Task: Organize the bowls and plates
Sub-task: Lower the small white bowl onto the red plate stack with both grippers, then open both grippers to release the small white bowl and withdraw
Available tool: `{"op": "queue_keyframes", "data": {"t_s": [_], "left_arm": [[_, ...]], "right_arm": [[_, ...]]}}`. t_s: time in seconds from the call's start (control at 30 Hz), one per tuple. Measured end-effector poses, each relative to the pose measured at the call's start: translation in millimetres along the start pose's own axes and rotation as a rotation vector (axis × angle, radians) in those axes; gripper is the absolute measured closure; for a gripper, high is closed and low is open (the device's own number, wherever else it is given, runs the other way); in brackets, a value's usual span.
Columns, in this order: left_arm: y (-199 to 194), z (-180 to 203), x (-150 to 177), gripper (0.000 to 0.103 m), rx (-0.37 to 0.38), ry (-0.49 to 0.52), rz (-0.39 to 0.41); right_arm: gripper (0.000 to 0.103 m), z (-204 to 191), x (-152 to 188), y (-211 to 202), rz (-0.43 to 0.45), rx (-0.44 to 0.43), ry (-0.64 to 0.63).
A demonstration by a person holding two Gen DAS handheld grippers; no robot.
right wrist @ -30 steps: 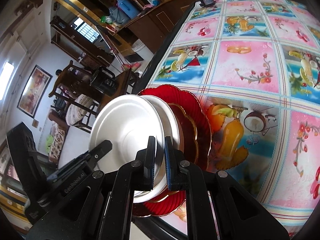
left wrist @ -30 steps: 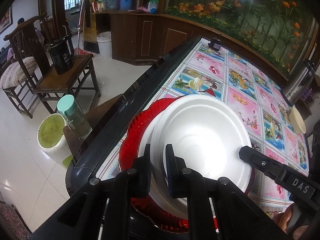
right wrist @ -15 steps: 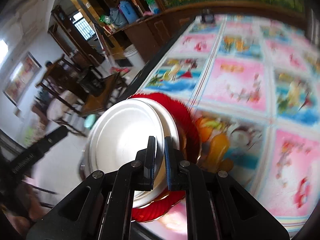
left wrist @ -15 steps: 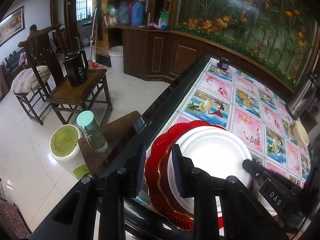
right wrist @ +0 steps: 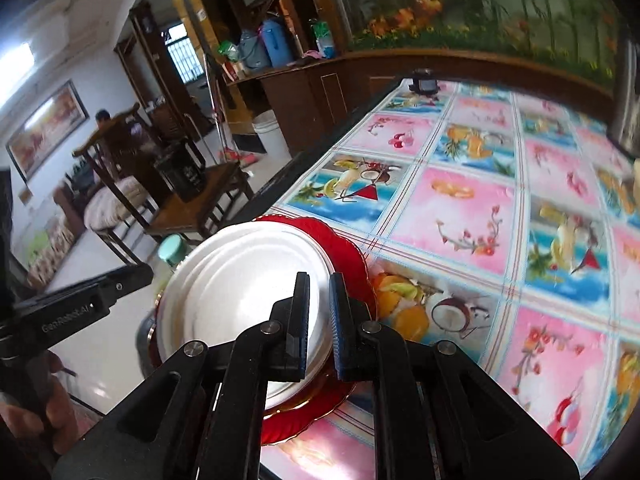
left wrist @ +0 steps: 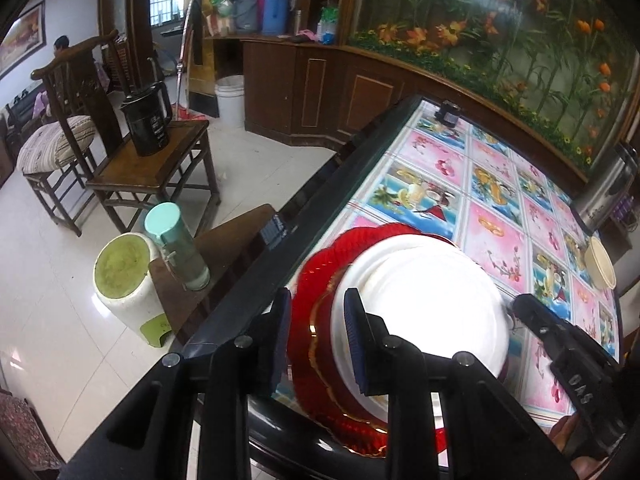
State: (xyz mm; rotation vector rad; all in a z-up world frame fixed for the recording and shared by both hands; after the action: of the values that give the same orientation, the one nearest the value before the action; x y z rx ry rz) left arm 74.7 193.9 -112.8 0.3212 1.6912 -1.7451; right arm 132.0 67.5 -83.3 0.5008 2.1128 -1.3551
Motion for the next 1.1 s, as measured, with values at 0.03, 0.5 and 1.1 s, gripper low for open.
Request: {"op": "queue_keyframes", "data": {"t_s": [0.03, 0.5, 1.1], "left_arm": [[1, -3, -1, 0.076, -0.005, -0.010, -0.001], [2, 14, 3, 0.076, 0.001, 0.018, -0.017], [-27, 175, 23, 0.068, 0.075, 0.341, 0.027]], "right_arm": [[0.093, 0, -1, -1, 0.009, -0.005, 0.005], [0.093, 33, -10, -22, 0.032, -0.150, 0.155], [0.080, 240, 8, -108, 0.238, 0.071, 0.485]]}}
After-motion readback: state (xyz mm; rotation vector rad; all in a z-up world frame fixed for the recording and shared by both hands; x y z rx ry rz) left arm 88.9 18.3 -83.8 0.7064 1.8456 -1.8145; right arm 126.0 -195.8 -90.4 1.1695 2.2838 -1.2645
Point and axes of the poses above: each gripper's, at about its wrist camera, not at the fingertips, and y roughly the way its jaws point, z to its right, x to its underside, the point moved 10 cm from there along y, roughly the way its jaws point
